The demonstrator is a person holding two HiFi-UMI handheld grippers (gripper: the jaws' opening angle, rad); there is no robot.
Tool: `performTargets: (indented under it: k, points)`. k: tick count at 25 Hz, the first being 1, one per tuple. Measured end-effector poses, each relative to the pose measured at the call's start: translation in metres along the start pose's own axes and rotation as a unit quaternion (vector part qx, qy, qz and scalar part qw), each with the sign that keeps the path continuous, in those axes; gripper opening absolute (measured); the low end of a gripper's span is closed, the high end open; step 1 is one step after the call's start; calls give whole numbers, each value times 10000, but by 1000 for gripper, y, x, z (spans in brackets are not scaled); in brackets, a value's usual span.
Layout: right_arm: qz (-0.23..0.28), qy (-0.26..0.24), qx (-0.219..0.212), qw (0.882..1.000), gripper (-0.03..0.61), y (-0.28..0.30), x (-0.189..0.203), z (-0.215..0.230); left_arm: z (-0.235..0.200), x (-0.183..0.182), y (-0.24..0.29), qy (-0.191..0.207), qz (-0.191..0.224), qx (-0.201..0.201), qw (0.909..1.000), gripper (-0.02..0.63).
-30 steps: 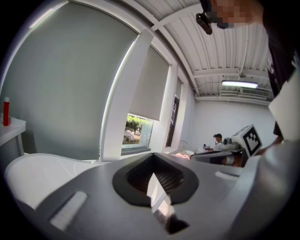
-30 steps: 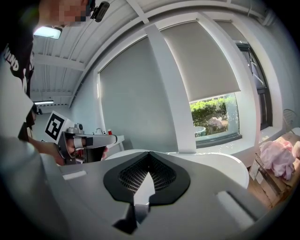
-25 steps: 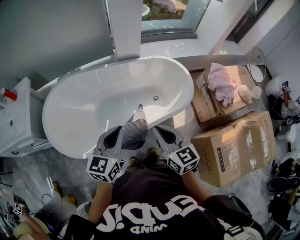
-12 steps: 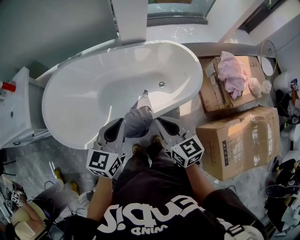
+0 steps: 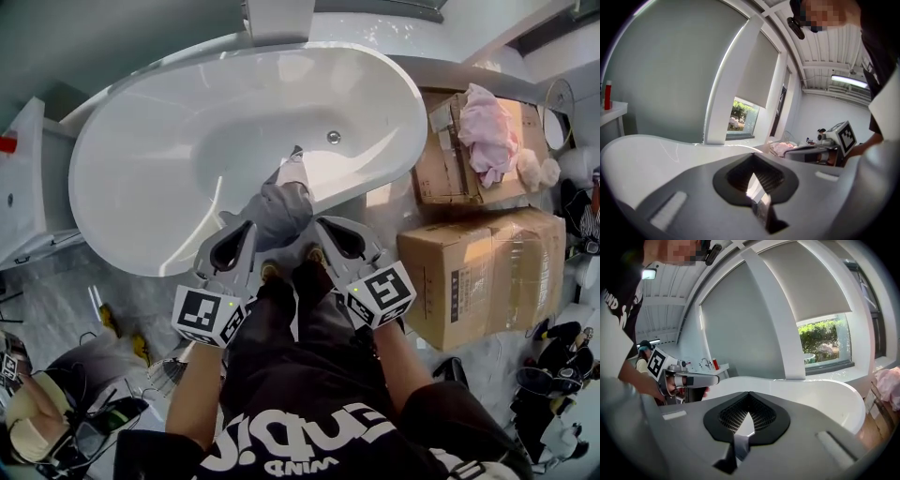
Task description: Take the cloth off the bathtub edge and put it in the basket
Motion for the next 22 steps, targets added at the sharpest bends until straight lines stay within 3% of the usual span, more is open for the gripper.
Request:
performTargets:
  k: [22]
  points:
    - [-583,507,279,9966,9,50,126,6,-57,131,40,-249,-412,77,9988,-3]
Point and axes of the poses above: the fingertips, and each gripper's own axes: y forward along the fingers, z to its right, x out of its underside, the point moved 7 cm from there along -y, backward along the fingers, and after that the axes turned 9 degrees about x, right-handed, at the moved point
